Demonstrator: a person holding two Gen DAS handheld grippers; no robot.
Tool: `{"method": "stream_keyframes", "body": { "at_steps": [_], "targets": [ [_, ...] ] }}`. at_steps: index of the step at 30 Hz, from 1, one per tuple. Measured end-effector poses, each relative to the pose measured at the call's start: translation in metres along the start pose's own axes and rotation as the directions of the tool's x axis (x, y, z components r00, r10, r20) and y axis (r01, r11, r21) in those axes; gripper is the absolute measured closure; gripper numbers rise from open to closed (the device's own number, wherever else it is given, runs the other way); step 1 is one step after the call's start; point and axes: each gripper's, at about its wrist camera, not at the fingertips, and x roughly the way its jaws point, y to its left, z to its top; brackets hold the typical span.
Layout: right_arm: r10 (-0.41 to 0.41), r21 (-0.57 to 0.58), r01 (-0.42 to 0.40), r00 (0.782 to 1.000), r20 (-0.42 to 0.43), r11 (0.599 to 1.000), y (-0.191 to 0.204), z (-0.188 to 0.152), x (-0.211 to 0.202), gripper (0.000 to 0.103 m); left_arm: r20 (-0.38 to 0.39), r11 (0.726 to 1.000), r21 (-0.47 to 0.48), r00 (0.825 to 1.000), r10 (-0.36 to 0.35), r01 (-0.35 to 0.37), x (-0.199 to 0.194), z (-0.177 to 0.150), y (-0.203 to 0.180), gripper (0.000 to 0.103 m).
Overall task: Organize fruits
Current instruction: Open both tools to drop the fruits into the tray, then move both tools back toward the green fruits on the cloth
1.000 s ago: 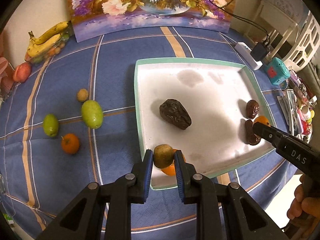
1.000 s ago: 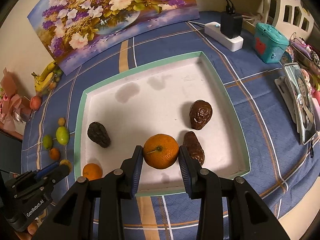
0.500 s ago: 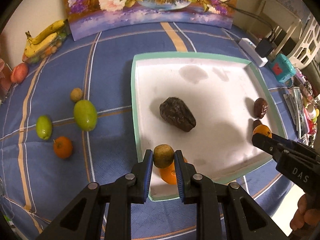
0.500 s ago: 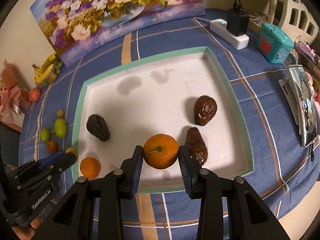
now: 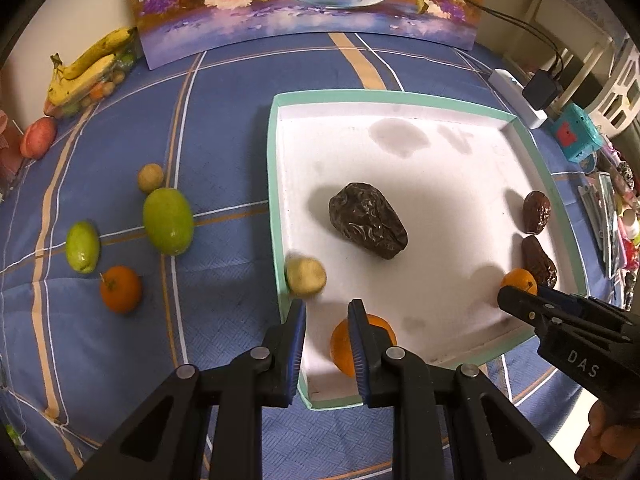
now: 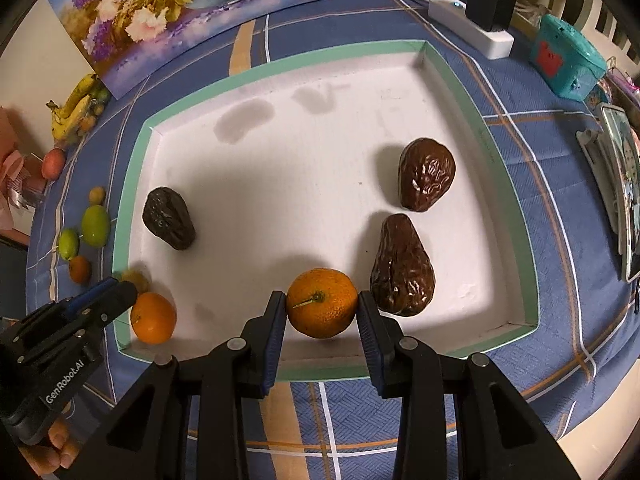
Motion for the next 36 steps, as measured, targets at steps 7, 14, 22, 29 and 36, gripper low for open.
{"method": "stream_keyframes", "body": {
  "at_steps": [7, 14, 22, 29, 36],
  "targets": [
    [-0.003, 0.0, 0.003, 1.0, -0.002, 1.0, 0.0, 0.001, 0.002, 0.065, -0.012, 1.0, -0.009, 1.0, -0.001, 0.001, -0.001, 0.002, 0.004, 0.079],
    [-0.009, -0.011, 0.009, 1.0, 0.004, 1.0, 0.005, 0.001, -0.003, 0.065, 0.001, 0.999, -0.032, 1.0, -0.012, 0.012, -0.012, 0.002, 0.011, 0.077],
    [-0.002, -0.015, 0.003, 0.999, 0.04, 1.0, 0.007, 0.002, -0.015, 0.065, 0.022, 0.997, -0.073, 1.0, -0.017, 0.018, -0.025, 0.003, 0.025, 0.077],
    [0.012, -0.022, -0.01, 0.997, 0.082, 1.0, 0.01, 0.004, -0.029, 0.065, 0.011, 0.985, -0.17, 1.0, -0.003, 0.004, -0.026, 0.002, 0.048, 0.076],
    [0.02, -0.026, -0.018, 0.996, 0.09, 1.0, 0.012, 0.004, -0.032, 0.065, -0.02, 0.965, -0.255, 0.998, 0.058, -0.061, -0.023, -0.002, 0.075, 0.045]
  ]
}}
